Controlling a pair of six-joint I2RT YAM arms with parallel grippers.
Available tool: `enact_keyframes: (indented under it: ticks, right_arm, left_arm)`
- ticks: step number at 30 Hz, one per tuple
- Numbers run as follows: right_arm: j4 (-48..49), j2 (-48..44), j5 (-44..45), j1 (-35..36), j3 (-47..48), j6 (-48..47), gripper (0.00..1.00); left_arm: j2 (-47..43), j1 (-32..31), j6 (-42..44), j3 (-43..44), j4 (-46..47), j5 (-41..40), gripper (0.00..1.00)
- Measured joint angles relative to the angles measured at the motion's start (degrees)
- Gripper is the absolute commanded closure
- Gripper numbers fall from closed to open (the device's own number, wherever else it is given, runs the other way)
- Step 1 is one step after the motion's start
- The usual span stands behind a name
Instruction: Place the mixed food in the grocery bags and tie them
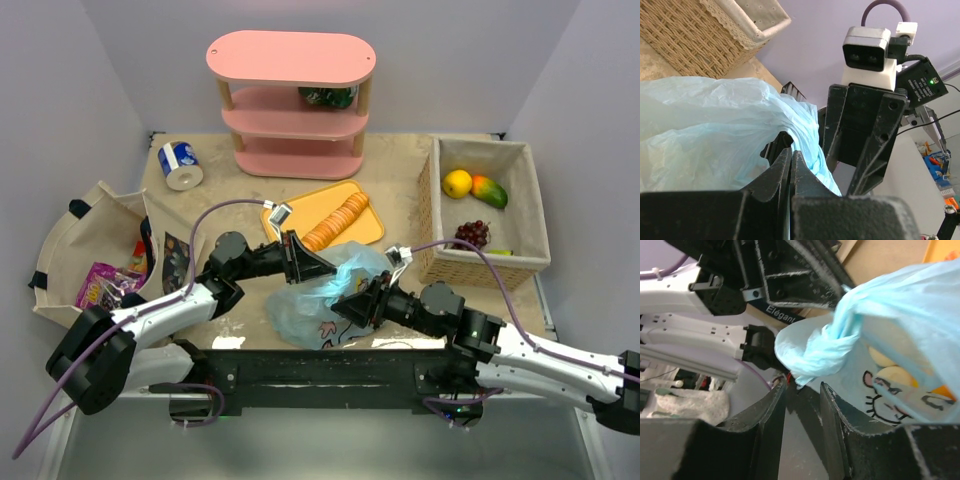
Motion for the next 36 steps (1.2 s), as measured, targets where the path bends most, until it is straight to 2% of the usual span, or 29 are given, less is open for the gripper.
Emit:
enact_keyframes:
  ticks: [8,20,28,29,31,32,36]
  right_arm:
    - [-0.15,-2.34,2.89,3.74,0.00,2.71,0.52]
    - [0.48,4.22,10.16,8.00,0.00,5.05,0.51]
    - [5.38,7.13,14.23,8.96,0.00,6.23,0.51]
    - [5.70,7.91,14.75,9.03,0.00,6.38,0.51]
    - [5.99,9.18,15.54,9.25,0.00,6.75,0.60]
    - [6.03,9.53,15.82,9.35,0.00,6.93,0.67]
    - [6.29,9.14,17.57,9.86,0.00,7.67,0.84]
  left_arm:
    - [0.00,0.00,0.26,0.15,-0.44,-0.24,1.00]
    - [-0.09,0.00,0.42,0.63,-1.25,-0.26,1.00]
    - [-0.17,0.00,0.74,0.72,-2.19,-0.26,1.00]
    - [-0.17,0.00,0.83,0.74,-2.21,-0.31,1.00]
    - [-0.20,0.00,0.87,0.76,-2.25,-0.28,1.00]
    - [-0.20,0.00,0.87,0.76,-2.29,-0.28,1.00]
    - [-0.37,0.00,1.29,0.76,-2.62,-0.28,1.00]
